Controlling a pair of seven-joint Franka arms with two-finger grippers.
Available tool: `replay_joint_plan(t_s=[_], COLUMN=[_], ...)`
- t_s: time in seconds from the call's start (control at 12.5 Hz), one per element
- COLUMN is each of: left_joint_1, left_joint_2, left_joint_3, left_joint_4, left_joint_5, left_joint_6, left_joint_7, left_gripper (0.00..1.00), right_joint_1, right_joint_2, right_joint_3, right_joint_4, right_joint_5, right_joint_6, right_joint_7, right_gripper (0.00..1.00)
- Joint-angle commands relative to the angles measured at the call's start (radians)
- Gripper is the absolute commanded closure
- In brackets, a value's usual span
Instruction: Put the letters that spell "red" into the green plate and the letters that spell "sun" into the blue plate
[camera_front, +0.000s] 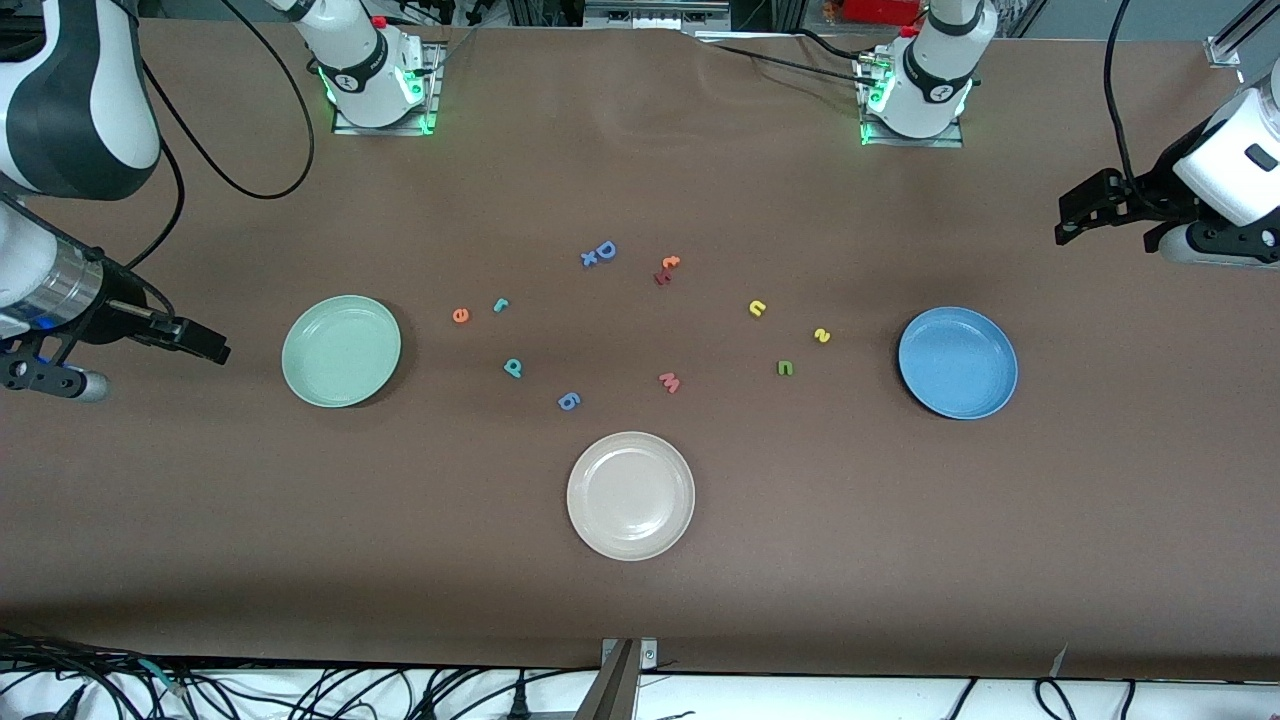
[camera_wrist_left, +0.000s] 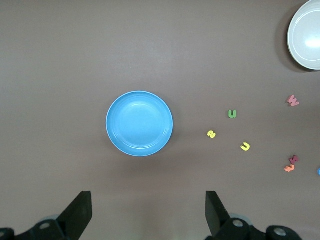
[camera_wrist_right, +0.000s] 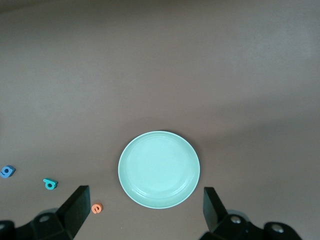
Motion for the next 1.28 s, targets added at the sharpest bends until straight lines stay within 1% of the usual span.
replay_joint_plan(t_s=[0.0,1.2], left_joint_1=[0.010,0.008], left_joint_2=[0.008,0.008], left_joint_3=[-0.002,-0.003], left_joint_4=[0.026,0.028], left_joint_5=[-0.026,-0.026], left_joint_6=[-0.027,-0.028], left_joint_7=[0.017,0.016], left_gripper=[0.00,0.00], right_joint_1=[-0.005,-0.010], right_joint_2=[-0.001,0.014], right_joint_3=[0.001,0.001], right_joint_4=[0.005,0.003], right_joint_5=[-0.004,0.000], right_joint_6=[-0.007,-0.001], right_joint_7=[-0.009,-0.009], right_gripper=[0.00,0.00])
